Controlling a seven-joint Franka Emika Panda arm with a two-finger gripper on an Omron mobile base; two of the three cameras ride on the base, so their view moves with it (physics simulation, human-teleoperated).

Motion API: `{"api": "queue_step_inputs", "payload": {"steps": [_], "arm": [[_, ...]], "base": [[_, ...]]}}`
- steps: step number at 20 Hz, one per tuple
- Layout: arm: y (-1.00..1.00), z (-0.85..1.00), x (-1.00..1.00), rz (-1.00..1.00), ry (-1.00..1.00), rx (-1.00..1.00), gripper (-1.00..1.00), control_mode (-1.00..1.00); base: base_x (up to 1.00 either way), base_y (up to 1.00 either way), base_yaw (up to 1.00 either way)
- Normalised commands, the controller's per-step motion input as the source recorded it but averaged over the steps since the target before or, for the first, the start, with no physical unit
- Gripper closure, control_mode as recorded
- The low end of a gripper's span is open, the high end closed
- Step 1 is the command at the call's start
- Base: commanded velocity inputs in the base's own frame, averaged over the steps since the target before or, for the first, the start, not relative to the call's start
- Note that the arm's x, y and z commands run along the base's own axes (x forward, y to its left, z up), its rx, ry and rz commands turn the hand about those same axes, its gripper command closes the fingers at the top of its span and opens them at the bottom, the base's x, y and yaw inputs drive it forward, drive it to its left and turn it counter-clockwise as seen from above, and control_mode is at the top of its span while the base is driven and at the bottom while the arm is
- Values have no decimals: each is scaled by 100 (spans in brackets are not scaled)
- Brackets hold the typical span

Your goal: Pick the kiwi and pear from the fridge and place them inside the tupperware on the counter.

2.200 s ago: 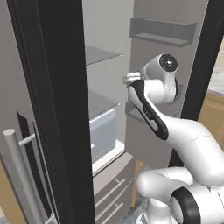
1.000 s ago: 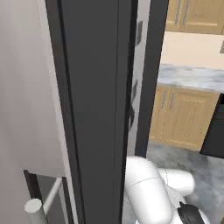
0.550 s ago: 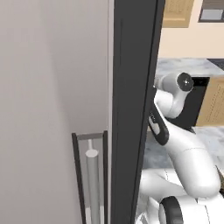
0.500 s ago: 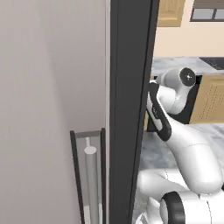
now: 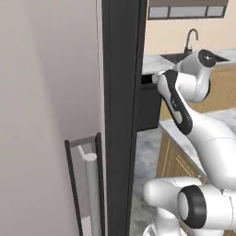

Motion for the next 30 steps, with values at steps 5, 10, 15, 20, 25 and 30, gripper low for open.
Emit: {"api": "queue_step_inputs", "payload": {"steps": [5,10,15,20,25,30], "arm": [[0,0,0,0,0,0,100,100],[0,0,0,0,0,0,100,100],[0,0,0,0,0,0,100,100],[0,0,0,0,0,0,100,100],[0,0,0,0,0,0,100,100],[0,0,0,0,0,0,100,100]], "base": [[81,35,-10],[99,50,-2],[100,56,3],[100,33,42],[93,0,82],[82,-1,90]]}}
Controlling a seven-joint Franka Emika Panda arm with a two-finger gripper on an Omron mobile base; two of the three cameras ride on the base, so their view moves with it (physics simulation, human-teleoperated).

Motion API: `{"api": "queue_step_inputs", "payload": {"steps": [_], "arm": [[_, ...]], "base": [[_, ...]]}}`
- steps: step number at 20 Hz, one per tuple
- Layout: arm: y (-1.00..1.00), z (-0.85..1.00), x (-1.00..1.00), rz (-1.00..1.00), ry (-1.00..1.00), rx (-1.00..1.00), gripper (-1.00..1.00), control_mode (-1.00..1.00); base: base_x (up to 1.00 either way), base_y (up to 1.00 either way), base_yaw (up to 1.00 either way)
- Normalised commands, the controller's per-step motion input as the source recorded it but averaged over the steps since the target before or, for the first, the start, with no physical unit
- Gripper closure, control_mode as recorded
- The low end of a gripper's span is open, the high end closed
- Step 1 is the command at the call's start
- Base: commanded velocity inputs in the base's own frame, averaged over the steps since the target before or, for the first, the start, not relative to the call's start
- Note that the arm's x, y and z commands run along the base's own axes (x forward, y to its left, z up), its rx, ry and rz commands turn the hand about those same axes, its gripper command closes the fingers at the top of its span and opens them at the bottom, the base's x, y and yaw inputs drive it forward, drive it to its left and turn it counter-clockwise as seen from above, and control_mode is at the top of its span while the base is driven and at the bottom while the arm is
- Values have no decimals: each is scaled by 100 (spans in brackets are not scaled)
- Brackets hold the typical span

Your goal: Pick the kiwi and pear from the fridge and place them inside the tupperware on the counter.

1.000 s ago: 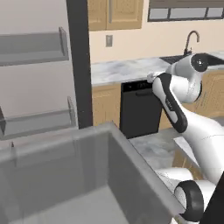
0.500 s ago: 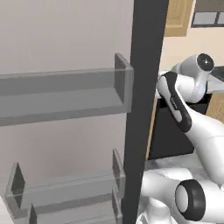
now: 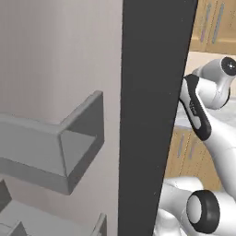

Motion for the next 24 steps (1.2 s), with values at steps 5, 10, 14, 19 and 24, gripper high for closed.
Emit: {"api": "queue_step_inputs", "payload": {"steps": [5,10,14,19,24], "arm": [[0,0,0,0,0,0,100,100],[0,0,0,0,0,0,100,100],[0,0,0,0,0,0,100,100],[0,0,0,0,0,0,100,100],[0,0,0,0,0,0,100,100]], "base": [[90,0,82],[59,0,83],[23,2,77],[5,0,47],[0,-29,20]]}}
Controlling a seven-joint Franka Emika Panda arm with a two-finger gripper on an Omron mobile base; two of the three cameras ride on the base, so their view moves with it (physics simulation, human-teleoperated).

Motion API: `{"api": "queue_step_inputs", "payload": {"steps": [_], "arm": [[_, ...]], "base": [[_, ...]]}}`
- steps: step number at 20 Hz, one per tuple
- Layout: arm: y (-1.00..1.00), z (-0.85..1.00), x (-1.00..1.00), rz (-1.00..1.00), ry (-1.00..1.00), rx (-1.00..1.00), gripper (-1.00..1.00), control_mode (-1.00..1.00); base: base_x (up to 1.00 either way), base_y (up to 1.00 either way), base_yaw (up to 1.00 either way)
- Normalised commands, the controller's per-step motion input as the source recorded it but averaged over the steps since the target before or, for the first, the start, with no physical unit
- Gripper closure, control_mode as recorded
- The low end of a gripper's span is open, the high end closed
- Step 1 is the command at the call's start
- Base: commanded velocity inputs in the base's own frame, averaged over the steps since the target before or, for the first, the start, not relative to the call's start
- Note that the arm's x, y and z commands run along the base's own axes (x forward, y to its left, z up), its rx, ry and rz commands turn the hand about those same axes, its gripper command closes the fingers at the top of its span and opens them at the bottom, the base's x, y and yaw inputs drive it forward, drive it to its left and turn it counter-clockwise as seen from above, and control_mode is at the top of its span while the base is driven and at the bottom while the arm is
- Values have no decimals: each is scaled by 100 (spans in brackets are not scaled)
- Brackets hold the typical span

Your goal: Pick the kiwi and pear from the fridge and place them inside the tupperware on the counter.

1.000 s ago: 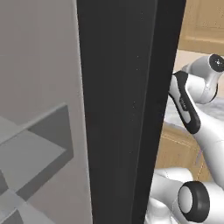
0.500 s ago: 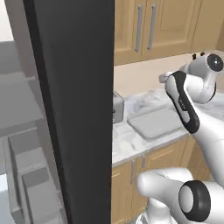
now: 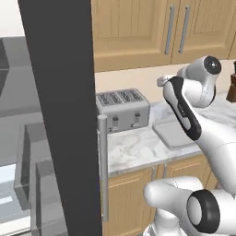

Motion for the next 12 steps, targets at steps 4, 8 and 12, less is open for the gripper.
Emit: {"api": "queue_step_inputs", "payload": {"steps": [4,8,12], "arm": [[0,0,0,0,0,0,100,100],[0,0,0,0,0,0,100,100],[0,0,0,0,0,0,100,100]], "base": [[-9,-85,1],[-6,-97,-2],[-5,-25,0]]}}
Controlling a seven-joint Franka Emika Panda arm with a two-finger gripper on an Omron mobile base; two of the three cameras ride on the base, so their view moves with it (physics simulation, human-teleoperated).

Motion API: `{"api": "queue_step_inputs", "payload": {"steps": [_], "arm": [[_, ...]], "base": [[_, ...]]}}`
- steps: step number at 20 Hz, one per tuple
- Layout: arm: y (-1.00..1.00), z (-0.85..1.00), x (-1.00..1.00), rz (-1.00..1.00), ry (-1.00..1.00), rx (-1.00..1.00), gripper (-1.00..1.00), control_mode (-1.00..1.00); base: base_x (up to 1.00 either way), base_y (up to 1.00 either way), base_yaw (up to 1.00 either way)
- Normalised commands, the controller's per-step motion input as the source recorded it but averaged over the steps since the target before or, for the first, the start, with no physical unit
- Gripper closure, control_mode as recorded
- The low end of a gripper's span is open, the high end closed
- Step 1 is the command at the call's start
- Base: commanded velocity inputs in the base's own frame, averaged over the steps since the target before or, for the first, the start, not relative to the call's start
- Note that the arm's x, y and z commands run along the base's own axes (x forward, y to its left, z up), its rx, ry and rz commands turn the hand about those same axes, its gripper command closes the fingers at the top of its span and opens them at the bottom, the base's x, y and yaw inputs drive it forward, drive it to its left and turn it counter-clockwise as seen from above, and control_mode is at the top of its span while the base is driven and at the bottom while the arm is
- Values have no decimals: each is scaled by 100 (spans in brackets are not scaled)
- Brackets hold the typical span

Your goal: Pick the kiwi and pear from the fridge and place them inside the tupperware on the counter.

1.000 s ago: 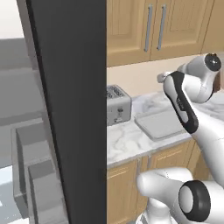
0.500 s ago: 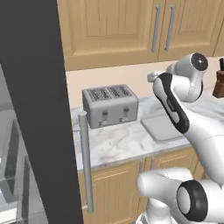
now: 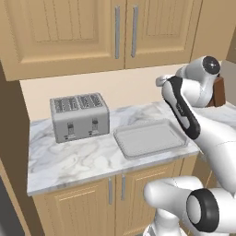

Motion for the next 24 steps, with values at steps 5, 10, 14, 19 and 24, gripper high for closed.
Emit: {"api": "queue_step_inputs", "payload": {"steps": [5,10,14,19,24], "arm": [[0,0,0,0,0,0,100,100],[0,0,0,0,0,0,100,100],[0,0,0,0,0,0,100,100],[0,0,0,0,0,0,100,100],[8,-80,0,0,4,-9,100,-100]], "base": [[-2,13,0],[-6,16,0],[-6,7,0],[0,14,0],[0,3,0]]}}
